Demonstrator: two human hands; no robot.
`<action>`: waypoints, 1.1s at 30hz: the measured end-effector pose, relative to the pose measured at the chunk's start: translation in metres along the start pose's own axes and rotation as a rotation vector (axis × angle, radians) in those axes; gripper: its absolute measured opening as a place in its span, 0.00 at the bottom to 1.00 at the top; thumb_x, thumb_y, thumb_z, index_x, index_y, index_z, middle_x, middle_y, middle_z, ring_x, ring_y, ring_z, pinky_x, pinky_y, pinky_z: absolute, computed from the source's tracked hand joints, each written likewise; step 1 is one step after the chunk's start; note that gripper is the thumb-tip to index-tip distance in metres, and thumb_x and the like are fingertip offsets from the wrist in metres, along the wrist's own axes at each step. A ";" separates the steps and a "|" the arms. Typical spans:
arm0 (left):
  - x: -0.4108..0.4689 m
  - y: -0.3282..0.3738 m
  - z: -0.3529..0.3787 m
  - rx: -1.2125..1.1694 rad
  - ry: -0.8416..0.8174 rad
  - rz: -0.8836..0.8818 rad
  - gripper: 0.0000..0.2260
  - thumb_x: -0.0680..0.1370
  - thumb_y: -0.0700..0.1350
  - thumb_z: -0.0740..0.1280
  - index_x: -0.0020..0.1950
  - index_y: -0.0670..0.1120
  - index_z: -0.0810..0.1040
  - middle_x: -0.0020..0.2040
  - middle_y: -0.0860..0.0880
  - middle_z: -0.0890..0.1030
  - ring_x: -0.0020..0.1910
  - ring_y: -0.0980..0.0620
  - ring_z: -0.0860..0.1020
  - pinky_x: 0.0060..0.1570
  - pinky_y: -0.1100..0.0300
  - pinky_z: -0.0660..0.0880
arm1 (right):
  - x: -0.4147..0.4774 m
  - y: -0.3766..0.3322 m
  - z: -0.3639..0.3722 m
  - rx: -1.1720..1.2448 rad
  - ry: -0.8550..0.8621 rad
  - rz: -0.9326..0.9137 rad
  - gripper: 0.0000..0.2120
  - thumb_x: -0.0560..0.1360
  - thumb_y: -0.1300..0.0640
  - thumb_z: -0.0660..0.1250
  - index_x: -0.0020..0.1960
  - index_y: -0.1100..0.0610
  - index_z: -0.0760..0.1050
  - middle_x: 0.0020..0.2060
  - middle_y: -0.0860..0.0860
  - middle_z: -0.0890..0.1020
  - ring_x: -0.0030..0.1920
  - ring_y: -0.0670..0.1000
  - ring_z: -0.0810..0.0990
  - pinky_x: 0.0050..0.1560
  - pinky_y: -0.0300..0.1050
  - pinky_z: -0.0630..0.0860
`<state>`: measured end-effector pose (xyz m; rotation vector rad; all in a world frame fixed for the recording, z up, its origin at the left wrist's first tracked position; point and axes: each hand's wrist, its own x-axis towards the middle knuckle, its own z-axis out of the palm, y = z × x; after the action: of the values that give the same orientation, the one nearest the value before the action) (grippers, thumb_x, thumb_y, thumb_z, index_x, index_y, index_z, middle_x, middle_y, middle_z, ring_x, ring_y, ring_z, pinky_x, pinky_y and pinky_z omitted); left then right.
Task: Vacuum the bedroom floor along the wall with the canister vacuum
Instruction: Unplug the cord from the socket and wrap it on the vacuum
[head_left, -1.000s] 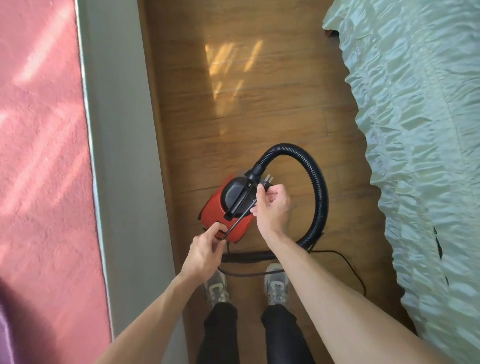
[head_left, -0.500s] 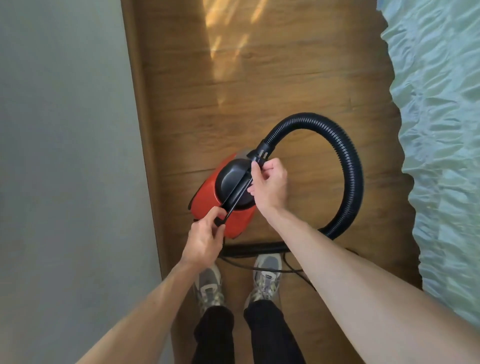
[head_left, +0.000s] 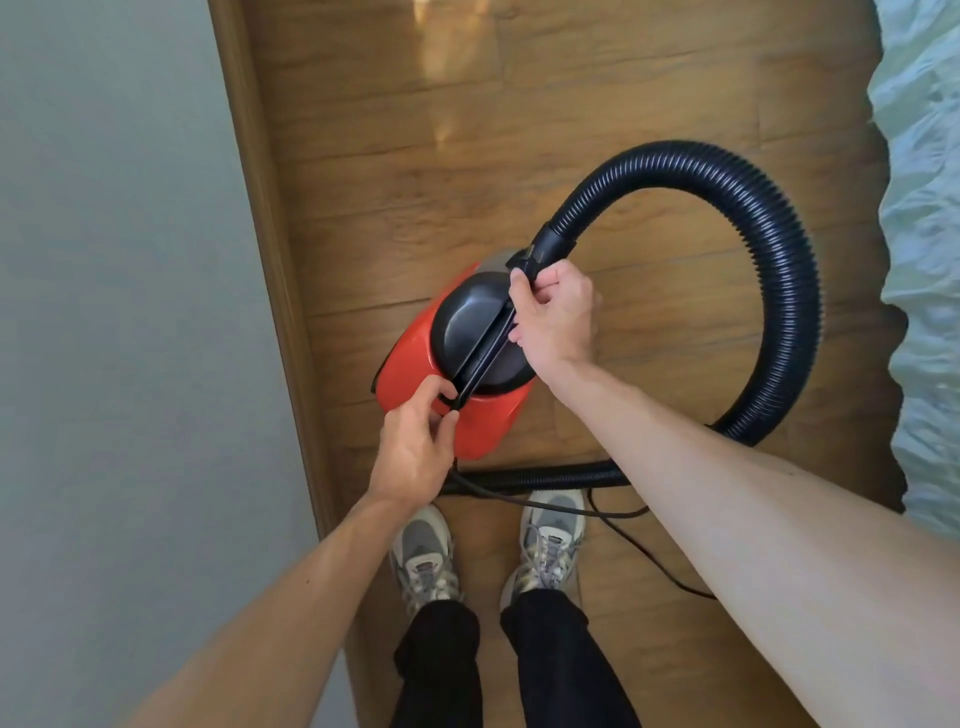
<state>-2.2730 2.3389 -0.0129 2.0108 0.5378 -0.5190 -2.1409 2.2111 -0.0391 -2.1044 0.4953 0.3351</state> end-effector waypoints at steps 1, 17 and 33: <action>-0.001 0.002 -0.001 -0.001 0.004 -0.001 0.09 0.80 0.36 0.65 0.53 0.50 0.73 0.29 0.49 0.76 0.30 0.45 0.78 0.38 0.44 0.80 | 0.000 0.001 -0.001 0.000 0.004 0.002 0.13 0.74 0.44 0.68 0.36 0.49 0.68 0.27 0.49 0.81 0.28 0.53 0.83 0.38 0.61 0.81; 0.020 0.000 -0.013 -0.025 -0.087 -0.067 0.11 0.79 0.39 0.67 0.57 0.51 0.70 0.36 0.46 0.80 0.32 0.52 0.80 0.35 0.60 0.80 | 0.010 0.004 0.004 -0.004 0.098 0.147 0.15 0.74 0.48 0.72 0.35 0.51 0.70 0.32 0.49 0.81 0.37 0.56 0.83 0.42 0.58 0.81; 0.070 0.044 0.008 0.223 -0.194 0.122 0.20 0.76 0.46 0.71 0.65 0.51 0.67 0.45 0.53 0.80 0.42 0.48 0.81 0.44 0.47 0.80 | 0.010 0.016 0.008 0.069 0.074 0.209 0.14 0.73 0.44 0.72 0.37 0.50 0.71 0.31 0.50 0.83 0.29 0.54 0.84 0.38 0.59 0.83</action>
<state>-2.1925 2.3230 -0.0251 2.1581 0.2456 -0.7152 -2.1401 2.2079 -0.0597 -2.0075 0.7629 0.3550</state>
